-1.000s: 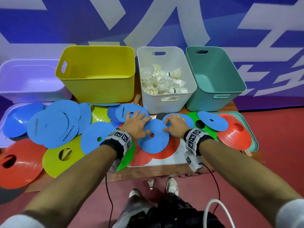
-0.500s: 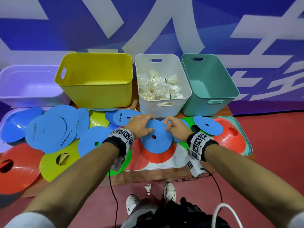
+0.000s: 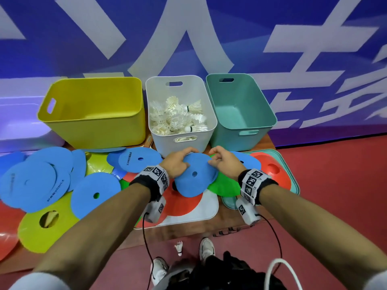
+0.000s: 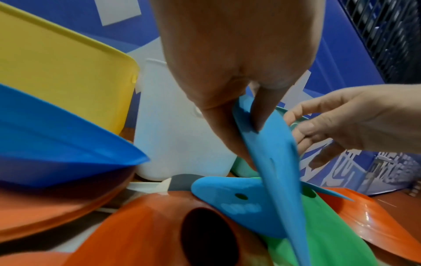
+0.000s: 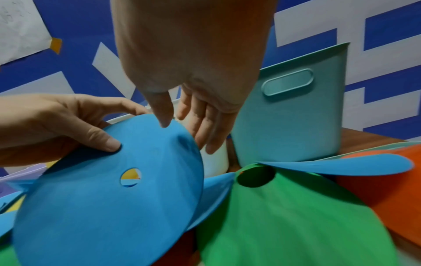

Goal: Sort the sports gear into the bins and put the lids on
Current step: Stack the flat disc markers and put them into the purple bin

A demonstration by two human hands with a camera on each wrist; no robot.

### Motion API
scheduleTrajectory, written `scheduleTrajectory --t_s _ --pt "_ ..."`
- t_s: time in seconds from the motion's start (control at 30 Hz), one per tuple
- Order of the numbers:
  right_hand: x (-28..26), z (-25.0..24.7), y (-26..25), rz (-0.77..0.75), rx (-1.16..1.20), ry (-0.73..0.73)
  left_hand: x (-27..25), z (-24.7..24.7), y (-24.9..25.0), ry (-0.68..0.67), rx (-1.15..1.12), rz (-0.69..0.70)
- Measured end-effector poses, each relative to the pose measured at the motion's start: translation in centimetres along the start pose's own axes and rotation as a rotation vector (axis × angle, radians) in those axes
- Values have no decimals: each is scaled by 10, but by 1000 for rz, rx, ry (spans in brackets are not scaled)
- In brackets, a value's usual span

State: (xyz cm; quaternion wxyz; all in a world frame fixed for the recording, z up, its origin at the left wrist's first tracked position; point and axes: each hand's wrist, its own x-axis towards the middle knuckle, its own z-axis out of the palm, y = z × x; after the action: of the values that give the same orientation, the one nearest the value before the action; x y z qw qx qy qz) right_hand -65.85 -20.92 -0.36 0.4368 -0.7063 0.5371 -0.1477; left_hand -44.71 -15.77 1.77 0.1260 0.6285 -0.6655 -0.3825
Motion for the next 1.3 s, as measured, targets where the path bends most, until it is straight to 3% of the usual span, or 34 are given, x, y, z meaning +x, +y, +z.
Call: scheduleTrajectory --t_s 0.07,0.2,0.33,0.73,1.1,1.3 --pt "-1 -14 19 58 -42 28 8 7 7 21 -15 -17" --pt "-3 -40 62 145 -341 65 23 20 16 51 -13 -44" --pt "-1 -55 86 190 -581 0 31 29 16 43 -6 -61" --pt "12 -59 111 138 -610 -215 34 37 10 111 -88 -179" --pt "3 -92 69 -121 -859 101 36 16 34 98 -103 -86" --pt "3 -119 41 -126 -867 104 39 -4 48 175 -154 19"
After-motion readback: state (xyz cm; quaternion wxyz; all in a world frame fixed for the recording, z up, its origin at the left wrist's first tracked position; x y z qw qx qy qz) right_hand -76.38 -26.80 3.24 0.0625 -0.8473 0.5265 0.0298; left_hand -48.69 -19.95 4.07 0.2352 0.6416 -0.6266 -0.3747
